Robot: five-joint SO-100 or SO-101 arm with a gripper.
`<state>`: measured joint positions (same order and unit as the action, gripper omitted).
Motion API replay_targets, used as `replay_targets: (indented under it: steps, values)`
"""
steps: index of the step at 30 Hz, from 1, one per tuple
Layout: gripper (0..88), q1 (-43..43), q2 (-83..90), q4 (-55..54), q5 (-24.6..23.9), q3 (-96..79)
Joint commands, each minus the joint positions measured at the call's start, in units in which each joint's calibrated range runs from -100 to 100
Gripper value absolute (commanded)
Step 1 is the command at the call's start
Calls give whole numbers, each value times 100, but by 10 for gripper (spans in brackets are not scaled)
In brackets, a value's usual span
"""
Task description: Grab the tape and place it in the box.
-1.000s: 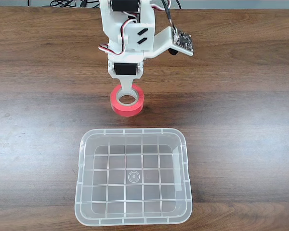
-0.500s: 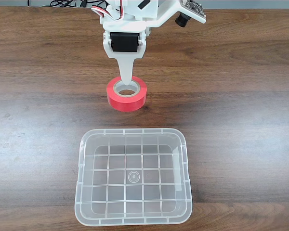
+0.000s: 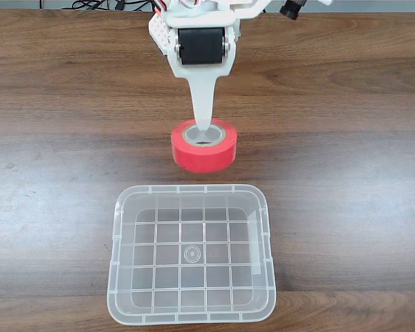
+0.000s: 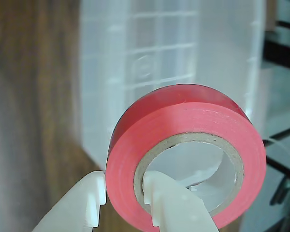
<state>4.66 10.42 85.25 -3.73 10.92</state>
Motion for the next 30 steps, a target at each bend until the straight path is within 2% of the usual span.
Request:
replay_targets:
  steps: [1,16,30]
  values:
    - [20,17,-962,-332,-59,1497]
    - [20,-56,-4542,-606,-59,4510]
    - [20,-63,-4831,-520,-59,4712]
